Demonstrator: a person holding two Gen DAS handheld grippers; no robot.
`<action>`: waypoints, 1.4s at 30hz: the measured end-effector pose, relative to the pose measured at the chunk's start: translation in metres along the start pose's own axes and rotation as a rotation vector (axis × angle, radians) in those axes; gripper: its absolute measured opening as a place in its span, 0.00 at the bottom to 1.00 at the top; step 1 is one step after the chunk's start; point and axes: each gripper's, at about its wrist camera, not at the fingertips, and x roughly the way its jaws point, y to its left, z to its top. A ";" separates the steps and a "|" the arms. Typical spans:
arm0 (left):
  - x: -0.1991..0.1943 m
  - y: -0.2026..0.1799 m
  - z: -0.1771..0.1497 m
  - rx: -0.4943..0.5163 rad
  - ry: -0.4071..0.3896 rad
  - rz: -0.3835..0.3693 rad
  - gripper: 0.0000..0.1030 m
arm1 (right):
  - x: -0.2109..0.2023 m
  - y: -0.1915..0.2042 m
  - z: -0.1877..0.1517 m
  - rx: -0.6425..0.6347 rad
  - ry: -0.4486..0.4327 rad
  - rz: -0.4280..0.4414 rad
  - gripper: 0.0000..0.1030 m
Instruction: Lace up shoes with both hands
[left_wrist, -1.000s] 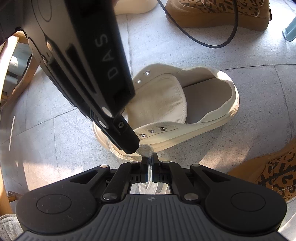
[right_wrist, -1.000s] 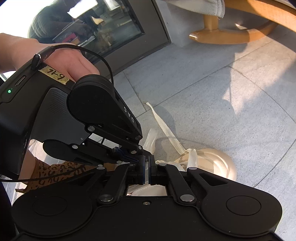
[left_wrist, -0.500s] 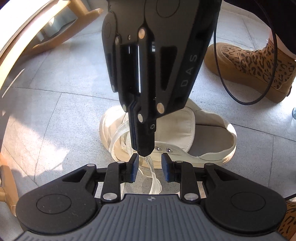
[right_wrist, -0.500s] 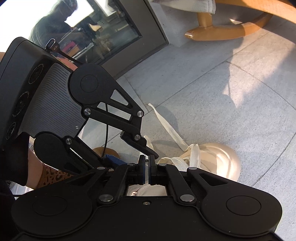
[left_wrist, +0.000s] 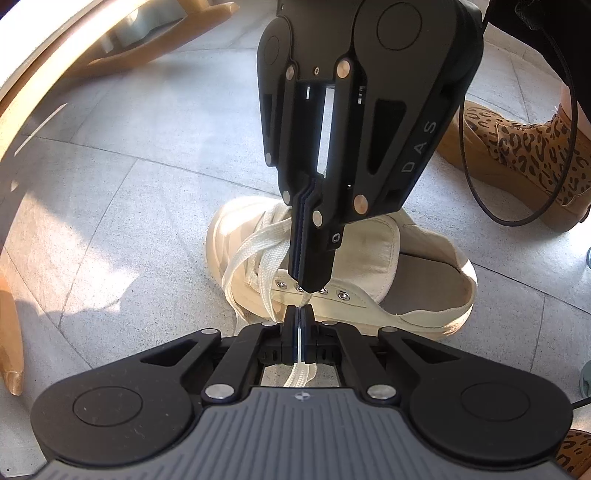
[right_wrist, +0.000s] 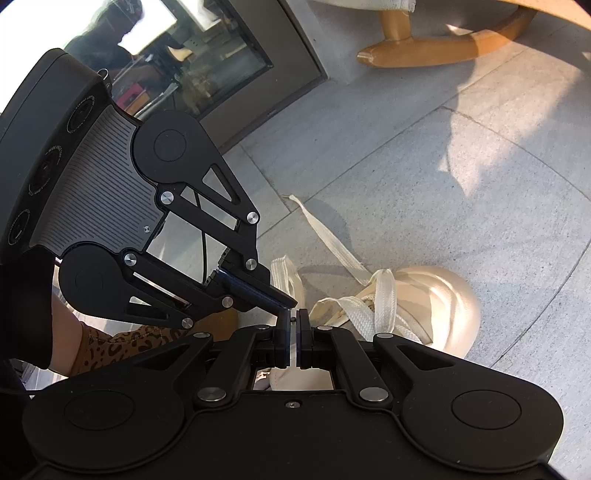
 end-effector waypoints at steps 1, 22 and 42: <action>0.000 0.001 0.000 -0.008 -0.003 0.000 0.00 | 0.000 0.000 0.000 0.001 0.000 -0.001 0.02; 0.002 -0.002 -0.002 0.020 -0.026 -0.010 0.02 | -0.005 -0.002 -0.001 0.021 -0.015 0.013 0.02; 0.030 0.010 0.000 0.059 0.109 0.022 0.00 | -0.012 -0.011 -0.011 0.074 0.005 -0.049 0.05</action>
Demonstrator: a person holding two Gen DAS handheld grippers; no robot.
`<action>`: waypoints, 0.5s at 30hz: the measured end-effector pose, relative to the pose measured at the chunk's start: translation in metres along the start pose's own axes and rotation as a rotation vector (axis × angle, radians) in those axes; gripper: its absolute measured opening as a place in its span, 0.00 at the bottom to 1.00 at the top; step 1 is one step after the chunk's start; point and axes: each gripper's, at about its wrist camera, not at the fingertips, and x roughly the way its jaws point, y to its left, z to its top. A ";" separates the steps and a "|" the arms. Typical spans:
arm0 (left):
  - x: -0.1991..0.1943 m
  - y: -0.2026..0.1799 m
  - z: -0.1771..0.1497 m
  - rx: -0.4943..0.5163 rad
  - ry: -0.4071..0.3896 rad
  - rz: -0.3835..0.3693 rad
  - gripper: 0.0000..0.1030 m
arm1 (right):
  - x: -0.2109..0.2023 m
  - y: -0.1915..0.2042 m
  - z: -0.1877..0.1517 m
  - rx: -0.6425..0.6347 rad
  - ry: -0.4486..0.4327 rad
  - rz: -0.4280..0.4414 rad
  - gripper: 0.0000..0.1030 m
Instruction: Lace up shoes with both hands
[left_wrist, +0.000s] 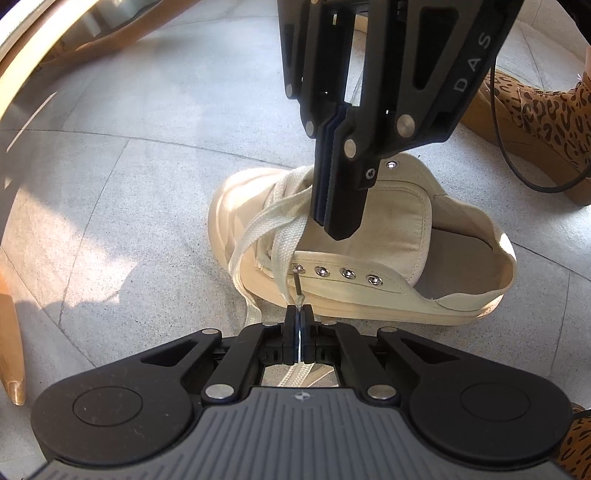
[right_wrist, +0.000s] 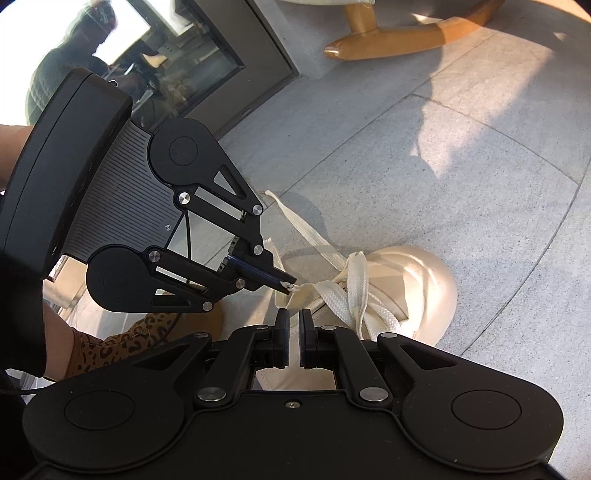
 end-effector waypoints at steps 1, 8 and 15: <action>0.002 0.001 0.000 0.007 0.008 0.000 0.00 | 0.000 0.000 -0.001 0.001 0.002 0.001 0.05; 0.000 -0.006 0.004 0.066 0.022 0.010 0.00 | 0.001 0.007 0.000 -0.025 -0.028 0.001 0.05; -0.006 -0.013 0.007 0.072 0.009 0.019 0.00 | 0.016 0.016 0.011 -0.117 -0.011 -0.060 0.05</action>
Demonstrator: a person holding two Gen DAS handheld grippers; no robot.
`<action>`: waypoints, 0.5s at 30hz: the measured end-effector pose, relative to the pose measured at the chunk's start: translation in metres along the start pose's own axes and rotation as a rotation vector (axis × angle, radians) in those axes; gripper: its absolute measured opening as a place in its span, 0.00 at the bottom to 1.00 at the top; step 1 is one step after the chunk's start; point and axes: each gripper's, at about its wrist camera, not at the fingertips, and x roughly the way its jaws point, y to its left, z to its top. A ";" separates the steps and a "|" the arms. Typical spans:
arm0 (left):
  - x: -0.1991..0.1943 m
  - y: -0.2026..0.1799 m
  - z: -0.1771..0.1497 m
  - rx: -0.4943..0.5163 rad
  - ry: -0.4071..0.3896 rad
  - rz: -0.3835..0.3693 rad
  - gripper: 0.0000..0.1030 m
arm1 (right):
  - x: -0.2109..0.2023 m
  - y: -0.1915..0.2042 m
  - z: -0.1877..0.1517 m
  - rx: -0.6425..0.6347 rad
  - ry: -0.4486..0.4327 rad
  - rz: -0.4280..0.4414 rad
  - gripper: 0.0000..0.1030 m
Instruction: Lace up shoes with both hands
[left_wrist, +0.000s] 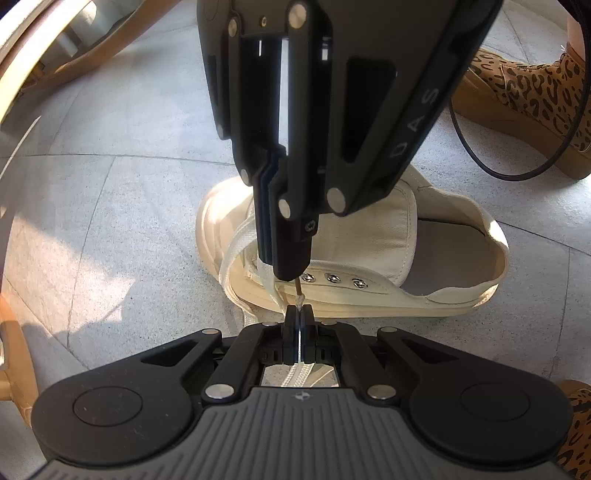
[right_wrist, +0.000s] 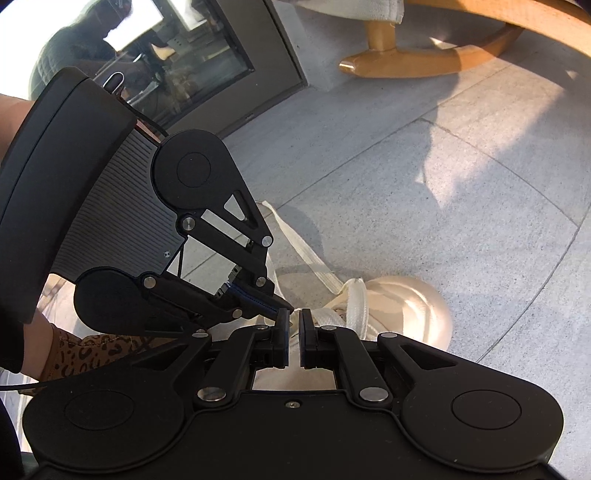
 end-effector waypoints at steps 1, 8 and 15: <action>-0.001 0.001 0.000 -0.005 -0.006 0.002 0.00 | 0.003 0.000 0.001 -0.005 0.013 0.003 0.05; -0.010 0.004 -0.003 -0.055 -0.042 -0.012 0.00 | 0.011 -0.006 -0.002 0.019 0.040 -0.008 0.03; -0.005 0.007 0.001 -0.073 -0.017 -0.020 0.00 | 0.012 -0.008 -0.006 0.026 0.047 -0.025 0.03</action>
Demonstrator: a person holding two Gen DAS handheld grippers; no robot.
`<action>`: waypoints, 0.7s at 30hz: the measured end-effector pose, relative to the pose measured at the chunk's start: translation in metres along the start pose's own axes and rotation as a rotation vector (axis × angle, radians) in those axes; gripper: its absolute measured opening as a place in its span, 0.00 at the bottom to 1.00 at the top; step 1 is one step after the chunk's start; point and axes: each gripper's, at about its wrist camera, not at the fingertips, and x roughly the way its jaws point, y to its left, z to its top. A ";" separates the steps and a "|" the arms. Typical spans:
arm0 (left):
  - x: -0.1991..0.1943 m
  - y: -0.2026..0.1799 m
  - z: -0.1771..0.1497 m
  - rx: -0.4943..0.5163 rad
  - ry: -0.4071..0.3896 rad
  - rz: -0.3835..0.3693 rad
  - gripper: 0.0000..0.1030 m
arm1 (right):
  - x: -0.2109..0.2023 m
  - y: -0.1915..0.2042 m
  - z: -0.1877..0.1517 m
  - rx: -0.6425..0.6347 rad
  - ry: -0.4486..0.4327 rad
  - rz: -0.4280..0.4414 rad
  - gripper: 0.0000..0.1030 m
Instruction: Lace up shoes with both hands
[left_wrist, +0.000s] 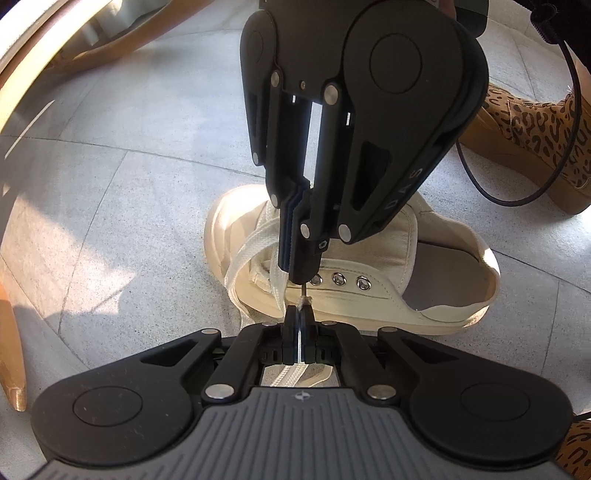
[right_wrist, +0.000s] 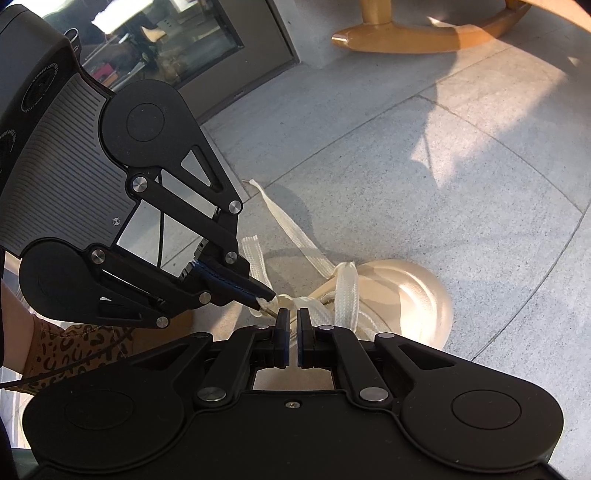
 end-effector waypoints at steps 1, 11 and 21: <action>0.003 -0.001 0.001 0.017 0.020 0.011 0.00 | -0.001 -0.001 0.000 0.008 -0.003 0.002 0.03; 0.012 0.000 0.002 0.108 0.074 -0.004 0.00 | -0.024 -0.009 -0.008 0.099 -0.064 0.031 0.04; 0.000 -0.004 0.001 0.110 0.031 0.002 0.00 | -0.010 0.001 0.001 0.019 -0.013 0.034 0.12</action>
